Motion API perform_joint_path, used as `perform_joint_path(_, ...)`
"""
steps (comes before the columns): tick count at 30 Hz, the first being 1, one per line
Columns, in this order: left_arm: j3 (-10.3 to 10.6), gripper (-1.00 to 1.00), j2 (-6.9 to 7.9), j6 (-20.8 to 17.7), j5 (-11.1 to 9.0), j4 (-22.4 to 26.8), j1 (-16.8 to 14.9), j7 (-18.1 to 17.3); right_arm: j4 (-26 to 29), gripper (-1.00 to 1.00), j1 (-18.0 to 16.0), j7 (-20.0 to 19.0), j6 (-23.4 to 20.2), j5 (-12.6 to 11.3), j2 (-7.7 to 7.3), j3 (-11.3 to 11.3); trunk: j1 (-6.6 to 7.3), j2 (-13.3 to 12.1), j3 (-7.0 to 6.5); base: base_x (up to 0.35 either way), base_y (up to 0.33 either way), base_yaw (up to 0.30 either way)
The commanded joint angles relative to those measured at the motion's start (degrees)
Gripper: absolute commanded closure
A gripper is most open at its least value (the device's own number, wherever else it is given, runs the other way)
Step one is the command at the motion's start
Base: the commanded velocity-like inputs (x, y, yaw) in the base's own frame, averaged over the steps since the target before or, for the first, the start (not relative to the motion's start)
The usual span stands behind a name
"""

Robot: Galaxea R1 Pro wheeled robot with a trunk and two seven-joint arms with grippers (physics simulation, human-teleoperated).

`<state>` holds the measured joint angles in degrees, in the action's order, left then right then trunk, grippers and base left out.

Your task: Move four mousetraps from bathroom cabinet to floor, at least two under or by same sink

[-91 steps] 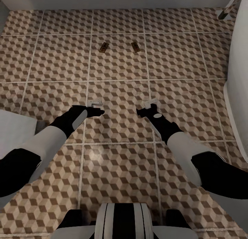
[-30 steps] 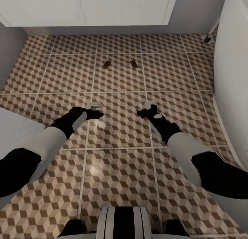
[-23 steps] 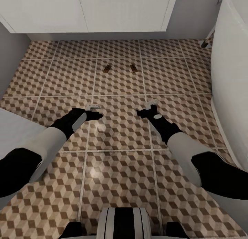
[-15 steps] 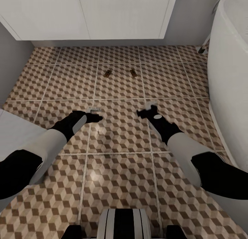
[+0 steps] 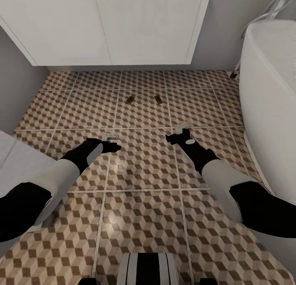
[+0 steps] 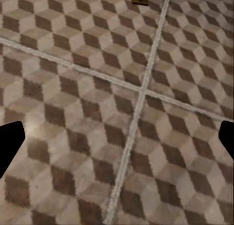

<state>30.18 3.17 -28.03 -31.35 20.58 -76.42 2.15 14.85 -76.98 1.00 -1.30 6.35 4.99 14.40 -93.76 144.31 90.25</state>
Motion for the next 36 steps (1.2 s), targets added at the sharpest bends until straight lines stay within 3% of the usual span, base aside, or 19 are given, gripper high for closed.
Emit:
perform_joint_path(1,0.4,-1.0,0.11,0.0,-0.5,0.0,0.3,0.2,-0.2,-1.0,0.0,0.1,-0.1,0.6,-0.11,0.0,0.03,0.0,-0.29,0.0,0.0,0.0)
perform_joint_path(9,0.4,-1.0,0.17,4.4,-0.5,-2.2,2.3,0.1,-0.7,-1.0,0.5,0.0,0.0,0.6,-0.5,-0.1,0.23,-0.1,-2.81,0.0,0.0,0.0)
perform_joint_path(19,0.4,-1.0,0.17,5.2,-0.4,-3.0,5.7,0.2,-1.1,-1.0,2.1,-2.3,2.8,0.6,-2.23,0.0,0.49,-0.2,-5.95,0.0,0.0,0.0)
perform_joint_path(21,0.4,-1.0,0.17,7.8,-0.4,-3.5,7.3,0.2,-1.1,-1.0,3.8,-3.0,3.2,0.7,-2.38,0.0,0.54,-0.3,-6.58,0.0,0.0,0.0)
perform_joint_path(30,0.4,-1.0,0.17,10.2,-0.4,-6.0,8.6,0.1,-1.1,-1.0,6.6,-3.3,3.3,0.7,-2.44,-0.1,0.77,-0.4,-9.41,0.0,0.0,0.0)
perform_joint_path(36,0.7,-1.0,0.03,15.8,-0.4,-10.0,11.3,0.0,-1.2,-1.0,10.8,-3.4,5.3,0.7,-2.44,-0.1,0.93,-0.5,-11.3,0.0,0.0,0.0)
